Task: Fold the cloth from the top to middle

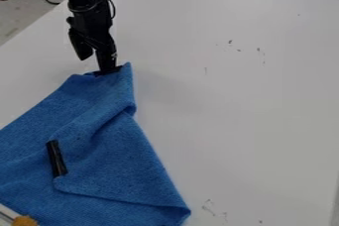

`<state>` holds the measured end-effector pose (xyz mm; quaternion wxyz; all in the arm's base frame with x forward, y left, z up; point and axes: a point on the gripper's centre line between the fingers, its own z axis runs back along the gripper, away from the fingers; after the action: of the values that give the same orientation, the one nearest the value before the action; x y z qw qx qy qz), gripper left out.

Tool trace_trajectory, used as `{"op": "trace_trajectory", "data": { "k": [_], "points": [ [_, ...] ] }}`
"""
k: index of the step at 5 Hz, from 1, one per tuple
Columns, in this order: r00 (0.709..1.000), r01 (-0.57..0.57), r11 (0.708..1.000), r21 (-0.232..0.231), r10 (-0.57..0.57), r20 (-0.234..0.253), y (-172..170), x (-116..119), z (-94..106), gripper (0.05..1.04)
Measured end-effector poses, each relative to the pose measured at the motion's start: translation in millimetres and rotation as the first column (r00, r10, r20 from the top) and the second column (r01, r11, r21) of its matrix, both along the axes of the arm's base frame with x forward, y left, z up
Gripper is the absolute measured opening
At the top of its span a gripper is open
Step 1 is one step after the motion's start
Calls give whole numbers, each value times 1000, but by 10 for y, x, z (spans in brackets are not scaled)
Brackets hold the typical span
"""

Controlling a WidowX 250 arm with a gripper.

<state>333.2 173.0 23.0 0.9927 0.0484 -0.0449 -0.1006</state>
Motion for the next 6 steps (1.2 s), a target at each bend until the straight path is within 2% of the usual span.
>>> {"op": "trace_trajectory", "data": {
  "k": [1, 2, 5, 6],
  "points": [
    [1000, 8, 999, 54, -7, -24, -74, 38, 6, 1001],
    [999, -3, 996, 85, 8, -52, -75, 11, 8, 1001],
    [997, -1, 995, 97, 8, -75, -222, 15, -72, 1001],
    [997, -4, 995, 102, 12, -77, -217, 19, -108, 948]
  ]
}}
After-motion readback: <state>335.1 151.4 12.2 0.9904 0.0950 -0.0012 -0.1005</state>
